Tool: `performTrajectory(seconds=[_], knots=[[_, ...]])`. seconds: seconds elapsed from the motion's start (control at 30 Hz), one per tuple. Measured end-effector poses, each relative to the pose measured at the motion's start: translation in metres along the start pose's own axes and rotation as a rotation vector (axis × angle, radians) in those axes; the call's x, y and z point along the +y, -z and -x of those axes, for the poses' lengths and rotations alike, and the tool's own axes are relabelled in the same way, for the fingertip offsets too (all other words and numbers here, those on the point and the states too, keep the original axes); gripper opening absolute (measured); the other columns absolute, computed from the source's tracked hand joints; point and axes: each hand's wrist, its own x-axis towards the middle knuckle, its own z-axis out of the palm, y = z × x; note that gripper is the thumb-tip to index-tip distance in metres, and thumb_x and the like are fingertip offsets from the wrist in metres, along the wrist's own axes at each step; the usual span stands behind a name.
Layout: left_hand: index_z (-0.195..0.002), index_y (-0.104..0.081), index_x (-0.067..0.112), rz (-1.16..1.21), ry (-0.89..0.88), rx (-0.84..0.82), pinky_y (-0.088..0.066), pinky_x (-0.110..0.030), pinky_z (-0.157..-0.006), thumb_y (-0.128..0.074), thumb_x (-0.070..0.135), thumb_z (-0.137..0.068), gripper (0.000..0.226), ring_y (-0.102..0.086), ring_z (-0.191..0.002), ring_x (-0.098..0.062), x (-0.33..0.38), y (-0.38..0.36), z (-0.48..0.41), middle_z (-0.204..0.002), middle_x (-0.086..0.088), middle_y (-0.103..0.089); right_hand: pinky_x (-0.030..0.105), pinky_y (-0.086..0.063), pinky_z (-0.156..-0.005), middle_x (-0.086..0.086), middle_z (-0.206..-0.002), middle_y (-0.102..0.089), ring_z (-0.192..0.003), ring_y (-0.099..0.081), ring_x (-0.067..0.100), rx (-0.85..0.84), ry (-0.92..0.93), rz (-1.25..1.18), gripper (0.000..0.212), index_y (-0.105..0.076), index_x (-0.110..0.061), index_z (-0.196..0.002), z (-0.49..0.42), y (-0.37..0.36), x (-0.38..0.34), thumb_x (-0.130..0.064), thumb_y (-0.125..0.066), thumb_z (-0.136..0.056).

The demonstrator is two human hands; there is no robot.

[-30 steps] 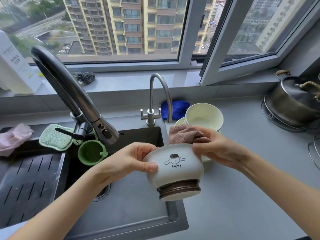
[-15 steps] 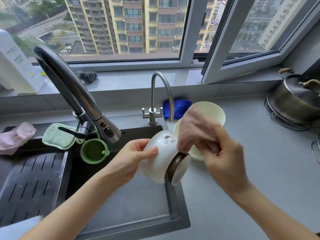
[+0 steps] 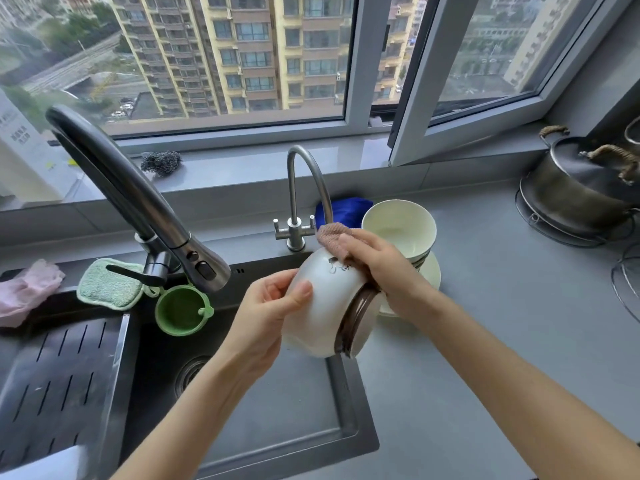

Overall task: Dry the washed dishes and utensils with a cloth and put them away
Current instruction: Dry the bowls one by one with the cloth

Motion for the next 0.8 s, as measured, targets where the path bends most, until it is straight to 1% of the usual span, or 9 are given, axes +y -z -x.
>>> performTrajectory(seconds=[0.07,0.13,0.2,0.33,0.43,0.5,0.57,0.67,0.8], knots=[[-0.108,-0.069,0.002,0.018,-0.016,-0.004,-0.055,-0.029,-0.066,-0.077,0.029,-0.071,0.047,-0.068,-0.085,-0.024,0.002,0.002,-0.001,-0.100,-0.016,-0.071,0.030,-0.043,-0.094,-0.002,-0.104,-0.068,-0.101,-0.061,0.014,-0.071,-0.137,-0.153,0.019,-0.068,-0.020,-0.105,-0.006,0.007,-0.003,-0.026,-0.059,-0.089],[-0.110,-0.067,-0.001,0.038,-0.024,0.014,-0.055,-0.028,-0.064,-0.075,0.022,-0.075,0.042,-0.068,-0.083,-0.022,0.002,0.001,-0.002,-0.098,-0.016,-0.071,0.031,-0.044,-0.093,-0.001,-0.102,-0.069,-0.098,-0.062,0.015,-0.040,-0.100,-0.123,0.019,-0.069,-0.019,-0.100,-0.009,0.006,-0.009,-0.025,-0.055,-0.091],[-0.107,-0.066,-0.003,0.059,-0.001,0.052,-0.054,-0.026,-0.060,-0.070,0.013,-0.078,0.032,-0.068,-0.078,-0.021,0.000,-0.006,-0.004,-0.093,-0.014,-0.072,0.029,-0.046,-0.092,-0.006,-0.105,-0.071,-0.100,-0.064,0.014,0.099,0.062,0.122,0.024,-0.071,-0.025,-0.102,-0.005,-0.005,-0.014,-0.033,-0.053,-0.088],[-0.089,-0.069,0.000,0.177,0.083,0.120,-0.054,-0.023,-0.059,-0.058,0.009,-0.077,0.019,-0.069,-0.071,-0.019,-0.006,-0.024,-0.008,-0.080,-0.012,-0.072,0.036,-0.043,-0.098,-0.006,-0.120,-0.063,-0.115,-0.053,0.021,0.341,0.500,0.978,0.035,-0.068,-0.039,-0.112,0.020,-0.035,0.004,-0.048,-0.043,-0.089],[-0.088,-0.068,0.000,0.278,0.175,0.174,-0.057,-0.023,-0.062,-0.051,-0.004,-0.081,0.019,-0.070,-0.070,-0.018,-0.012,-0.033,-0.008,-0.080,-0.013,-0.072,0.051,-0.042,-0.098,0.010,-0.121,-0.065,-0.116,-0.054,0.036,0.509,0.740,1.054,0.030,-0.071,-0.030,-0.112,0.031,-0.033,0.024,-0.039,-0.049,-0.094],[-0.087,-0.064,-0.002,0.373,0.279,0.229,-0.056,-0.021,-0.053,-0.043,-0.011,-0.085,0.023,-0.069,-0.060,-0.017,-0.015,-0.037,-0.010,-0.071,-0.013,-0.070,0.059,-0.039,-0.098,0.017,-0.120,-0.065,-0.115,-0.055,0.043,0.544,0.908,1.129,0.024,-0.074,-0.023,-0.108,0.037,-0.032,0.037,-0.032,-0.055,-0.095],[-0.092,-0.060,-0.002,0.473,0.398,0.289,-0.052,-0.022,-0.043,-0.039,-0.002,-0.093,0.020,-0.066,-0.050,-0.019,-0.012,-0.039,-0.016,-0.064,-0.014,-0.066,0.064,-0.038,-0.098,0.019,-0.120,-0.065,-0.116,-0.055,0.045,0.488,1.057,1.243,0.020,-0.075,-0.017,-0.101,0.048,-0.029,0.053,-0.024,-0.057,-0.095],[-0.099,-0.058,-0.001,0.538,0.480,0.396,-0.050,-0.048,-0.058,-0.041,0.014,-0.099,0.022,-0.064,-0.068,-0.031,-0.002,-0.031,-0.028,-0.080,-0.020,-0.065,0.066,-0.035,-0.101,0.014,-0.130,-0.059,-0.124,-0.050,0.041,0.314,1.184,1.407,0.020,-0.074,-0.015,-0.092,0.068,-0.003,0.086,-0.015,-0.055,-0.096],[-0.097,-0.060,0.000,0.607,0.518,0.436,-0.046,-0.048,-0.083,-0.046,0.013,-0.097,0.019,-0.061,-0.082,-0.028,0.011,-0.024,-0.036,-0.094,-0.015,-0.064,0.067,-0.033,-0.102,0.012,-0.139,-0.049,-0.131,-0.041,0.041,0.299,1.203,1.329,0.021,-0.070,-0.020,-0.106,0.065,0.026,0.086,-0.014,-0.052,-0.096]])
